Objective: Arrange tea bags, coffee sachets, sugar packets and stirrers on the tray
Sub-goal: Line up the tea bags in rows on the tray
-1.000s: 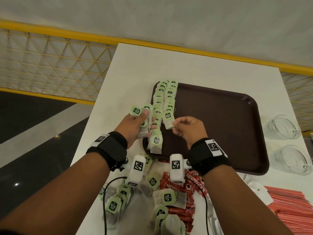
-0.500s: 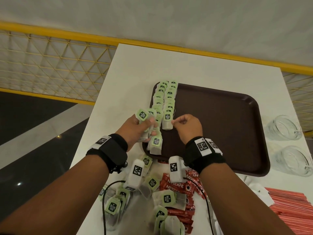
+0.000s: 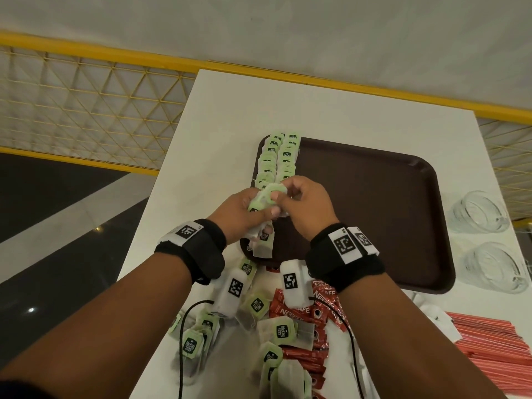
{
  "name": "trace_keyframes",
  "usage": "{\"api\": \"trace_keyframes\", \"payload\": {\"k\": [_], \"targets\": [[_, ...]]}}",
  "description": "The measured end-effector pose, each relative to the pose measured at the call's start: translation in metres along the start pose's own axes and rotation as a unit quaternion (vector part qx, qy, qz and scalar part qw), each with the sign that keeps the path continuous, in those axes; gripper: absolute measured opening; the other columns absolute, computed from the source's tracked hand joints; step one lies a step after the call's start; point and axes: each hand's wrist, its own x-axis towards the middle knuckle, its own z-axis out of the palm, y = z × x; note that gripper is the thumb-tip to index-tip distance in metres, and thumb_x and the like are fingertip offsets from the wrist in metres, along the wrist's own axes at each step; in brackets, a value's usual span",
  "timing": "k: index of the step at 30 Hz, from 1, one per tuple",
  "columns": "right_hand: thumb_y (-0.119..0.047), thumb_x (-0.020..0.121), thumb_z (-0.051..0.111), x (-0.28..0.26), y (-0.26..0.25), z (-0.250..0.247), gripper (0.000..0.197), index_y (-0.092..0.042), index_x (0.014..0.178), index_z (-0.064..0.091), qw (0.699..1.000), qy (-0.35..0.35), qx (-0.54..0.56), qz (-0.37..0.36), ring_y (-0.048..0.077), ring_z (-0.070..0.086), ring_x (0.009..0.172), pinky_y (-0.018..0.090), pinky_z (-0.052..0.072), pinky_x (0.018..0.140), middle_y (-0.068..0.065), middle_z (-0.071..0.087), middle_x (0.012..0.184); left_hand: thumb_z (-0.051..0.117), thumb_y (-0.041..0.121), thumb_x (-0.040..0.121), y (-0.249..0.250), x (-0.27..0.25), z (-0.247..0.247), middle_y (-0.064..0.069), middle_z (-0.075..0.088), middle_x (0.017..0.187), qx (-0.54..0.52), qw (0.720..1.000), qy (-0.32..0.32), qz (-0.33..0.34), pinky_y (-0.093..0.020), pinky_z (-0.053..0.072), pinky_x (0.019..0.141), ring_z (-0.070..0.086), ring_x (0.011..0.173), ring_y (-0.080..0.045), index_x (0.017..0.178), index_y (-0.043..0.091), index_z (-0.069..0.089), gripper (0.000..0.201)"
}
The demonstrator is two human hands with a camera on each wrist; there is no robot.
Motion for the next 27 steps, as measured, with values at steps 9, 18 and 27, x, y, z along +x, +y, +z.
{"api": "trace_keyframes", "payload": {"k": [9,18,27], "targets": [[-0.029,0.095,0.060,0.001,0.024,-0.017,0.020,-0.009,0.097,0.062,0.994,0.006,0.008,0.113,0.010,0.062,0.049,0.022,0.044,0.045,0.011,0.070,0.082,0.058,0.033,0.096,-0.004,-0.003,-0.009,-0.009,0.067,0.099,-0.070,0.995,0.062,-0.022,-0.029,0.051,0.056,0.066,0.071,-0.017,0.121,0.006,0.053,0.037],[-0.016,0.089,0.069,0.006,0.032,-0.007,0.018,-0.005,0.099,0.061,0.990,-0.041,-0.027,0.130,0.013,0.065,0.057,0.022,0.053,0.052,0.016,0.070,0.085,0.053,0.031,0.099,-0.004,-0.011,-0.011,-0.008,0.066,0.095,-0.087,0.991,0.100,-0.015,-0.024,0.052,0.053,0.063,0.063,-0.013,0.111,0.011,0.055,0.024],[-0.033,0.081,0.077,0.010,0.034,0.002,0.034,-0.014,0.089,0.050,0.978,0.007,-0.135,0.156,0.016,0.060,0.049,0.030,0.051,0.050,0.006,0.065,0.072,0.052,0.031,0.101,-0.002,-0.013,-0.012,-0.012,0.064,0.102,-0.162,0.981,0.088,-0.063,-0.027,0.054,0.058,0.062,0.068,-0.018,0.122,0.009,0.051,0.031]]}}
